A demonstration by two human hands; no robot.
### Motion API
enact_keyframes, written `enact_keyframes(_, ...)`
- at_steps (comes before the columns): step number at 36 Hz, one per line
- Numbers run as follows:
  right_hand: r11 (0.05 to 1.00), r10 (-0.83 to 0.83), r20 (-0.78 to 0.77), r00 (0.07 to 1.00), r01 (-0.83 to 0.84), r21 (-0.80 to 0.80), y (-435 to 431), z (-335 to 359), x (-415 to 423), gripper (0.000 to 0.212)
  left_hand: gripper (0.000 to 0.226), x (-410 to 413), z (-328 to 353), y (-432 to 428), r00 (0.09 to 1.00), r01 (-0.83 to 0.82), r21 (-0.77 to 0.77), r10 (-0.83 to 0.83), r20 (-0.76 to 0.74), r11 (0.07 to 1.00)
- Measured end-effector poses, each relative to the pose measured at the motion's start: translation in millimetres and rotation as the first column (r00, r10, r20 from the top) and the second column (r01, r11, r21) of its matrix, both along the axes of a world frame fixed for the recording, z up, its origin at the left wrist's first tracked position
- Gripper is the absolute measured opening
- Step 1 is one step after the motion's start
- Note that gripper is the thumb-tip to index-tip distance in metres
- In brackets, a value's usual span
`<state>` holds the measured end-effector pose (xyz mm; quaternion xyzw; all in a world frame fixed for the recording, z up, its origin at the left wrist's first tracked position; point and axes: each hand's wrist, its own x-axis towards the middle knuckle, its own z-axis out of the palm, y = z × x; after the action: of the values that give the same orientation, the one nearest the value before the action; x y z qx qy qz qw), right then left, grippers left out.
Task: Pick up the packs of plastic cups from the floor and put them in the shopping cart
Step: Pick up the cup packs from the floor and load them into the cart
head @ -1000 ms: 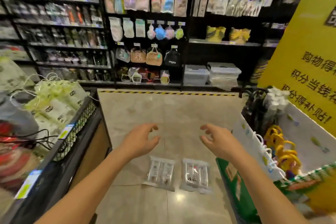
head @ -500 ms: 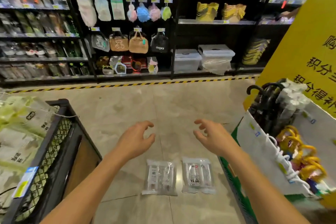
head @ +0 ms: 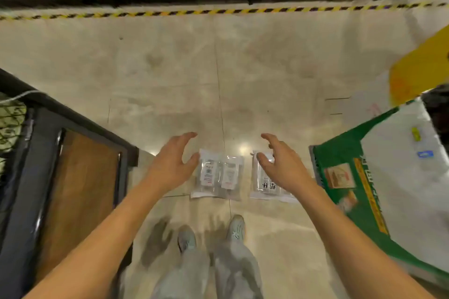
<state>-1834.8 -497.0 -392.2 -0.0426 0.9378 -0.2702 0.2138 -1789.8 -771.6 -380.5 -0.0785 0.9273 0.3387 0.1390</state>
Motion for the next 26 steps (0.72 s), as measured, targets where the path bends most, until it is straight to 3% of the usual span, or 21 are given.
enact_keyframes(9, 0.994, -0.08, 0.153, 0.985, 0.09, -0.06, -13, -271, -37, 0.056, 0.063, -39, -256, -30, 0.977, 0.003, -0.025, 0.002, 0.213, 1.0)
enact_keyframes(18, 0.989, -0.117, 0.255, 0.96, 0.135, -0.054, -22, -555, -29, 0.064, 0.068, -50, -531, -54, 0.952, 0.096, -0.028, -0.083, 0.295, 0.995)
enact_keyframes(22, 0.992, -0.114, 0.237, 0.965, 0.125, -0.03, -23, -642, -25, 0.066, 0.067, -44, -625, -50, 0.929, 0.055, 0.027, -0.061, 0.365, 0.998)
enact_keyframes(26, 0.988, -0.129, 0.201, 0.971, 0.143, -0.059, -24, -684, -18, 0.068, 0.073, -33, -679, -37, 0.937, 0.018, 0.084, -0.046, 0.347, 0.996)
